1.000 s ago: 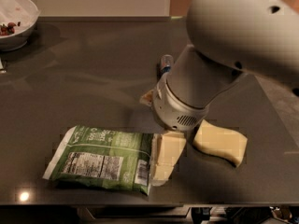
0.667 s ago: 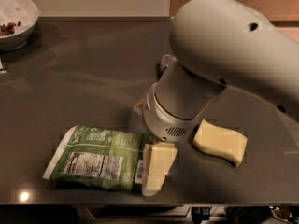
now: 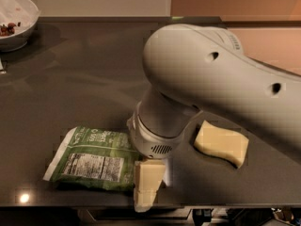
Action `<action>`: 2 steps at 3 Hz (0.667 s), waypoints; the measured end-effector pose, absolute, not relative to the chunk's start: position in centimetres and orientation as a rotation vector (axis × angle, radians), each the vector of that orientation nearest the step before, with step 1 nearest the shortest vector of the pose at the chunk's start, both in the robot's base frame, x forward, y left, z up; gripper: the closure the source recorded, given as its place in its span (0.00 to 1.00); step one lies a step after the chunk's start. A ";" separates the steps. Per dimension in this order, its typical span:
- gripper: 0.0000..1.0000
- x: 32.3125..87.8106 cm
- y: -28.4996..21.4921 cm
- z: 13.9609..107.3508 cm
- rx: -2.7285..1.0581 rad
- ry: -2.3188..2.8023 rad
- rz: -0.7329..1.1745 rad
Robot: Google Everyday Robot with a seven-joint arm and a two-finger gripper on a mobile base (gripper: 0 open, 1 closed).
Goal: Move green jalapeno chip bag near redbull can
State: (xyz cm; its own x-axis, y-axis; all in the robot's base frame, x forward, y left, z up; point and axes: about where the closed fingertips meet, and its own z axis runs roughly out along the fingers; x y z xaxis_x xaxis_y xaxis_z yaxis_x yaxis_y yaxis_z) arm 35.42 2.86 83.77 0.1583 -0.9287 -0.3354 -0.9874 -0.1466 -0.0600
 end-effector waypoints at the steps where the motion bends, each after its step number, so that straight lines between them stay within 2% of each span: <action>1: 0.17 35.6 2.8 82.9 -2.175 1.890 0.330; 2: 0.41 35.7 2.8 82.6 -2.182 1.904 0.340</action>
Offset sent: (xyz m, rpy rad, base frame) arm 0.0059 -0.0009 -0.0188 -0.0309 0.0682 -0.0183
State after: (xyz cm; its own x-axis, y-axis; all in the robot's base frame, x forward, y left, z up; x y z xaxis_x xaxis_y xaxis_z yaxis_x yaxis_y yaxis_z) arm 35.72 2.82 82.59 0.1311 -0.9388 -0.3185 -0.9910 -0.1326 -0.0171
